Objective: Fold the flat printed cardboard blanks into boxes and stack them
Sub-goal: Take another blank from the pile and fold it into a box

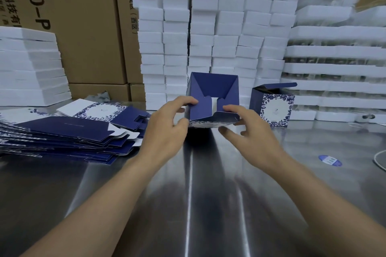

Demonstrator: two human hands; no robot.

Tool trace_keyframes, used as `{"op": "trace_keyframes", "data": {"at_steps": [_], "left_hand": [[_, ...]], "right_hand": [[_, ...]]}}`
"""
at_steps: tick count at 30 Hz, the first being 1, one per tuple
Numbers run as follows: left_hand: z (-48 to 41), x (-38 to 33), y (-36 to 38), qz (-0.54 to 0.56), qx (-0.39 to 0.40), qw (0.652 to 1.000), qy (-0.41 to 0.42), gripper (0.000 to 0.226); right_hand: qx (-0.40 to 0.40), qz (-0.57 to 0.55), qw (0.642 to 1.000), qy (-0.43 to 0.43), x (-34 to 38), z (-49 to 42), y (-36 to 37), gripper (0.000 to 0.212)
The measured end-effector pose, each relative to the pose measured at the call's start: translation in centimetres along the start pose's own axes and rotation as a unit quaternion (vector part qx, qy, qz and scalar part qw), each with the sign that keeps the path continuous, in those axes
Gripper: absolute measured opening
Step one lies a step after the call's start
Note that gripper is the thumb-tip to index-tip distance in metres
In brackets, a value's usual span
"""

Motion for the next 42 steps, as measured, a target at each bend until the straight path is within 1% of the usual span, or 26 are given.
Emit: {"op": "trace_keyframes", "data": {"at_steps": [3,4,5,8,10,12,14,15,17,18,20,21,23,25,27,29,31,33,35,38,40,42], "left_hand": [[0.4,-0.7,0.0,0.039,-0.004,0.999,0.033,0.048],[0.6,-1.0,0.0,0.042,-0.008,0.998,0.047,0.048],[0.8,-1.2,0.1,0.044,-0.014,0.997,0.059,0.047],[1.2,-1.9,0.3,0.063,-0.040,0.995,0.071,0.035],[1.4,-2.1,0.2,0.071,-0.071,0.993,0.060,0.023],[1.3,-2.1,0.2,0.074,-0.089,0.992,0.041,0.016],[1.2,-2.0,0.3,0.083,-0.088,0.992,0.027,0.019],[1.2,-2.0,0.3,0.092,-0.087,0.992,0.022,0.018],[1.2,-2.0,0.4,0.117,-0.097,0.988,0.017,0.010],[1.3,-2.0,0.4,0.132,-0.102,0.986,0.015,0.007],[1.4,-1.6,0.7,0.170,-0.108,0.979,0.001,0.022],[1.4,-1.1,0.8,0.197,-0.109,0.974,-0.024,0.030],[1.4,-0.1,1.2,0.248,-0.112,0.959,-0.085,0.037],[1.4,0.7,1.4,0.280,-0.122,0.945,-0.118,0.038],[1.6,0.8,1.2,0.307,-0.137,0.933,-0.128,0.038],[1.7,0.7,1.1,0.333,-0.149,0.922,-0.129,0.042],[1.9,0.4,1.3,0.345,-0.152,0.918,-0.125,0.049],[2.4,-0.1,1.8,0.333,-0.147,0.925,-0.109,0.052],[2.9,-0.9,2.4,0.319,-0.134,0.935,-0.082,0.053],[3.2,-1.7,3.0,0.310,-0.122,0.942,-0.050,0.055],[3.2,-1.7,3.1,0.295,-0.118,0.947,-0.044,0.060],[3.4,-1.5,3.0,0.293,-0.120,0.947,-0.057,0.067]], "right_hand": [[-0.061,-0.030,0.998,-0.006,1.1,-0.1,-0.5,0.017],[-0.074,-0.031,0.997,-0.007,1.5,0.0,-0.6,0.009],[-0.083,-0.029,0.996,-0.008,1.8,0.0,-0.7,0.007],[-0.100,-0.025,0.995,-0.010,2.6,0.2,-0.8,0.023],[-0.111,-0.034,0.993,-0.015,3.2,0.3,-0.8,0.029],[-0.128,-0.050,0.990,-0.025,4.0,0.4,-1.0,0.027],[-0.151,-0.058,0.986,-0.028,4.6,0.4,-1.2,0.025],[-0.161,-0.060,0.985,-0.028,4.8,0.4,-1.2,0.021],[-0.173,-0.064,0.983,-0.026,4.8,0.5,-1.2,0.006],[-0.177,-0.069,0.982,-0.023,4.9,0.6,-1.1,0.014],[-0.186,-0.107,0.977,-0.003,4.8,0.8,-0.9,0.036],[-0.187,-0.134,0.973,0.022,4.7,1.0,-0.6,0.045],[-0.183,-0.208,0.955,0.108,4.2,1.4,0.7,0.057],[-0.188,-0.297,0.909,0.222,3.6,2.4,2.5,0.060],[-0.183,-0.371,0.850,0.326,3.3,3.4,4.1,0.060],[-0.128,-0.421,0.811,0.386,3.5,4.1,5.5,0.058],[-0.065,-0.439,0.800,0.404,4.1,4.3,6.5,0.055],[-0.043,-0.447,0.806,0.385,4.5,4.0,6.8,0.052],[-0.057,-0.461,0.808,0.362,4.8,3.6,6.7,0.047],[-0.104,-0.466,0.801,0.362,4.6,3.4,6.0,0.040],[-0.122,-0.457,0.806,0.356,4.4,3.3,5.6,0.035],[-0.143,-0.440,0.817,0.345,4.2,3.2,5.2,0.033]]}}
Point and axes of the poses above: each hand's wrist, its own z-axis away from the middle knuckle, its own y-axis out of the palm, x = y × z, the point moved 6 cm from there along -z, towards the middle knuckle, and after that the axes turned 11 degrees about -y, right-handed, at the moved point
